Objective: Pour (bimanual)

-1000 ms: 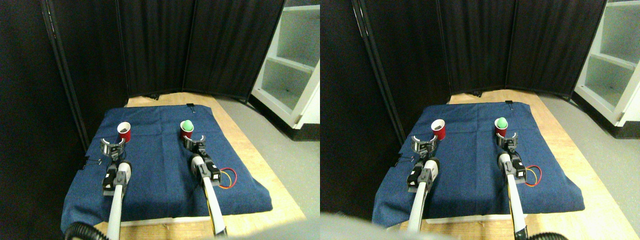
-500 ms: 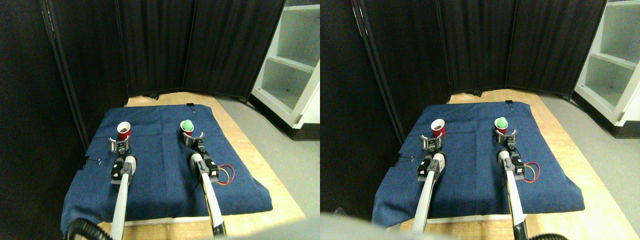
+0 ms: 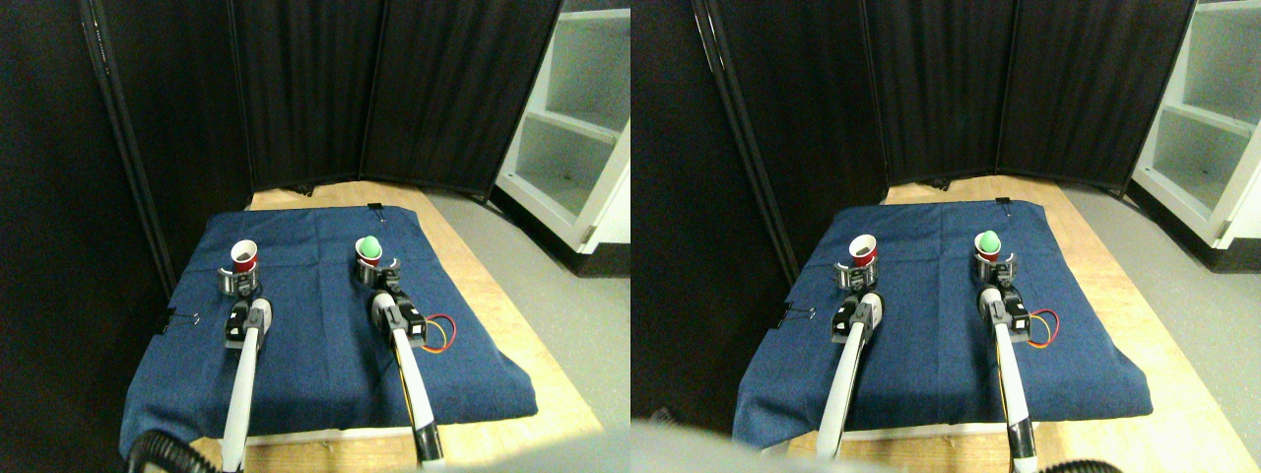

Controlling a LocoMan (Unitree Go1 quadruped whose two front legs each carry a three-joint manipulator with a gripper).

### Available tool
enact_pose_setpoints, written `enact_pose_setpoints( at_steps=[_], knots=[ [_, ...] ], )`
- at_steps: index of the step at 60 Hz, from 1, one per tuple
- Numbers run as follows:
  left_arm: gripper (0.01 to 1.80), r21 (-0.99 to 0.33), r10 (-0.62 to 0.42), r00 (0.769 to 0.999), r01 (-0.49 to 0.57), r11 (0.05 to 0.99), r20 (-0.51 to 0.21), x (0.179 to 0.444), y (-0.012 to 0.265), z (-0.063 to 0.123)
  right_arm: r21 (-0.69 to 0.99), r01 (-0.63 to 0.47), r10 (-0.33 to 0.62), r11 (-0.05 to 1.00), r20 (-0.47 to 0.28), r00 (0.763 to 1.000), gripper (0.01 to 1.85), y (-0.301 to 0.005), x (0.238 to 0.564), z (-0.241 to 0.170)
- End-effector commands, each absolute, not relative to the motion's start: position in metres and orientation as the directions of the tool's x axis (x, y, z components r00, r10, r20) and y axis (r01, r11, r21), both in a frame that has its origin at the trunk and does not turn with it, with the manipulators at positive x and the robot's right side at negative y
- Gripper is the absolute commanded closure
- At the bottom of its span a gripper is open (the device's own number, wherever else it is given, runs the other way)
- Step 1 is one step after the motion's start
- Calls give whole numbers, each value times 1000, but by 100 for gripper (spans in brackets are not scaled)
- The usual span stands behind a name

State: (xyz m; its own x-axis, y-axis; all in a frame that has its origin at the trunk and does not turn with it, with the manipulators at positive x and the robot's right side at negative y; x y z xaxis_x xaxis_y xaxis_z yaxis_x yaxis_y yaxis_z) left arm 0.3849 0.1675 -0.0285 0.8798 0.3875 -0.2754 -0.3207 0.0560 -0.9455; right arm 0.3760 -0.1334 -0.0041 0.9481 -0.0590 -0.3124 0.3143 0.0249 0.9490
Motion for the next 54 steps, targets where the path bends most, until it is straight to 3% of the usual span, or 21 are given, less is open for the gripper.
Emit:
enact_pose_setpoints(
  at_steps=[1, 34, 54],
  knots=[
    [97, -954, 385, 885, -298, 39, -261, 389, 163, -27, 950, 310, -54, 36, -308, 950, 102, -129, 382, -6],
    [90, -943, 335, 895, -329, 52, -294, 392, 162, -28, 944, 329, -37, 29, -328, 944, 98, -118, 380, -9],
    [95, -940, 305, 901, -338, 49, -308, 405, 160, -24, 947, 321, -42, 28, -320, 946, 97, -120, 385, -8]
  ],
)
